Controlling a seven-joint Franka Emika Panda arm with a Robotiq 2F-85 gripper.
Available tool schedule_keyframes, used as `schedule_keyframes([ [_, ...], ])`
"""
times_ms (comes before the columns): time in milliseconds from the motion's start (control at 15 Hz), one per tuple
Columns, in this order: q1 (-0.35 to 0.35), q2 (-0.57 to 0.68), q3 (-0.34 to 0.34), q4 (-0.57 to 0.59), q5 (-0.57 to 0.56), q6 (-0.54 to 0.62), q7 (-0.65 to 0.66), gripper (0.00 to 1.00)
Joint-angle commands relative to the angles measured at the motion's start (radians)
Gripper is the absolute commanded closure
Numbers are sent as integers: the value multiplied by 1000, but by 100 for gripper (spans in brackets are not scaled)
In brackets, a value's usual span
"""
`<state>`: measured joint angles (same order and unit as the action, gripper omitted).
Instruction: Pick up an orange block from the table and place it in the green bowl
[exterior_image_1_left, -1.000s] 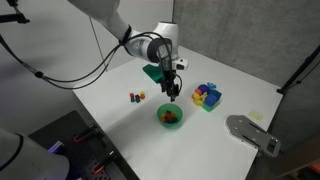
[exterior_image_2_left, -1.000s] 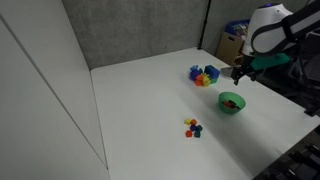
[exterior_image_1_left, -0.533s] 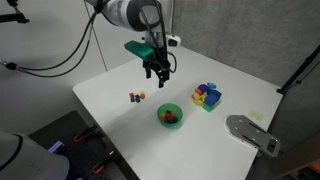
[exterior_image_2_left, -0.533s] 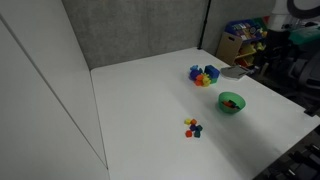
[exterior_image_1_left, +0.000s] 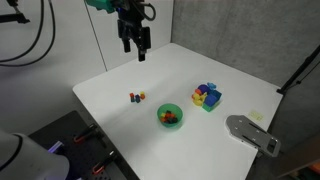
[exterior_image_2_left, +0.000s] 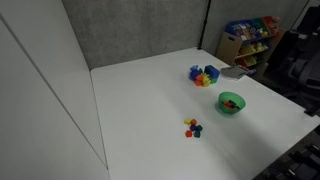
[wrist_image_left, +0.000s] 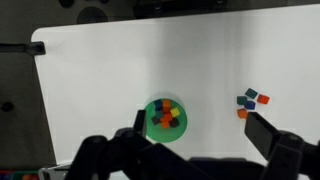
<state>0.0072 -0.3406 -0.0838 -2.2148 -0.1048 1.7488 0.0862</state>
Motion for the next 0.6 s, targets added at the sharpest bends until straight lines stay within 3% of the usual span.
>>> schedule_keyframes([
  [0,-22,-113,20,-5,28,-42,-15,0],
  [333,-26,-203,20,-7,45,-71,-13,0],
  [533,-29,-183,26,0,33,-60,-9,0],
])
